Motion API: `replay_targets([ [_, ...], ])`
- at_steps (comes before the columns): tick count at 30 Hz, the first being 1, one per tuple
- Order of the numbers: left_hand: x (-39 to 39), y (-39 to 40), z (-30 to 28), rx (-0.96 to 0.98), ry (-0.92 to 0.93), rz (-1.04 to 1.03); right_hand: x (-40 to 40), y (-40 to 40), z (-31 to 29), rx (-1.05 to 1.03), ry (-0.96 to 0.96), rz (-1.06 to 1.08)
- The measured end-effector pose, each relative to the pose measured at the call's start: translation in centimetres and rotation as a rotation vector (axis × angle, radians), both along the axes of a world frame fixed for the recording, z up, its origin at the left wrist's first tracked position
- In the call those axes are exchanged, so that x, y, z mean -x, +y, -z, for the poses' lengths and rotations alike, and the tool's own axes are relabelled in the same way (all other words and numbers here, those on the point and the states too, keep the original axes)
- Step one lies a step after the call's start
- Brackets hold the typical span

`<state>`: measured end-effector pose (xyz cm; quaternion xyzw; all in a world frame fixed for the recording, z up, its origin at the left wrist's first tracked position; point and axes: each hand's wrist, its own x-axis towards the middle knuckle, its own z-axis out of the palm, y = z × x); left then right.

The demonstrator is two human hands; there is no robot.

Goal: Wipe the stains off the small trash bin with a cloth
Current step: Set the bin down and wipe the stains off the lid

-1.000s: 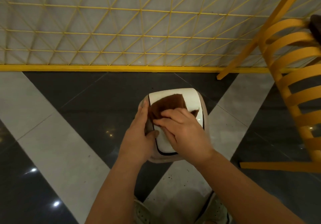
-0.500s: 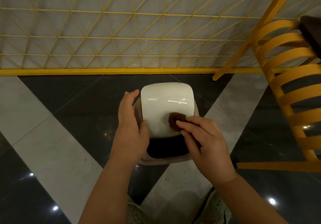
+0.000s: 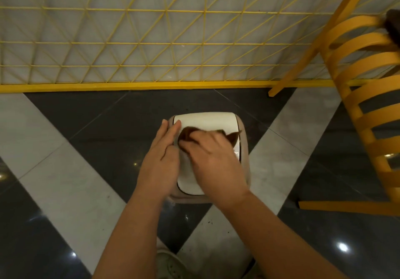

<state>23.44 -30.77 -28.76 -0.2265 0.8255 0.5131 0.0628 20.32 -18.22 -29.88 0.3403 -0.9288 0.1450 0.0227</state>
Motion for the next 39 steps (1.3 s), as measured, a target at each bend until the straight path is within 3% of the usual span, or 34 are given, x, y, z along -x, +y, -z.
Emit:
replay_targets([
  [5, 0.2, 0.3, -0.2, 0.020, -0.022, 0.006, -3.6, 2.5, 2.4, 0.088, -0.121, -0.145],
  [8, 0.1, 0.3, -0.1, 0.050, -0.044, 0.041, -4.8, 5.3, 2.7, 0.138, -0.087, -0.188],
  [11, 0.0, 0.1, -0.1, 0.069, -0.067, 0.082, -4.8, 8.2, 1.8, 0.366, -0.076, 0.092],
  [14, -0.1, 0.1, -0.2, 0.057, -0.088, 0.078, -4.2, 9.9, 1.1, 0.675, -0.154, 0.504],
  [16, -0.1, 0.2, -0.3, 0.054, -0.100, 0.081, -4.2, 9.4, 1.1, 0.785, -0.272, 0.646],
  [18, -0.1, 0.2, -0.4, 0.069, -0.109, 0.090, -4.7, 8.1, 1.8, 0.739, -0.413, 0.650],
  [21, -0.3, 0.2, -0.3, 0.082, -0.103, 0.079, -4.3, 6.5, 2.3, 0.690, -0.423, 0.637],
  [25, -0.2, 0.6, 0.0, 0.046, -0.095, 0.070, 0.1, 6.2, 1.4, 0.735, -0.473, 0.793],
  [30, -0.1, 0.1, 0.4, 0.031, -0.088, 0.082, 0.9, 7.3, 2.9, 0.873, -0.779, 1.032],
  [39, -0.1, -0.1, 0.4, -0.040, -0.128, 0.149, -2.5, 7.5, 4.1, 0.866, -0.757, 1.028],
])
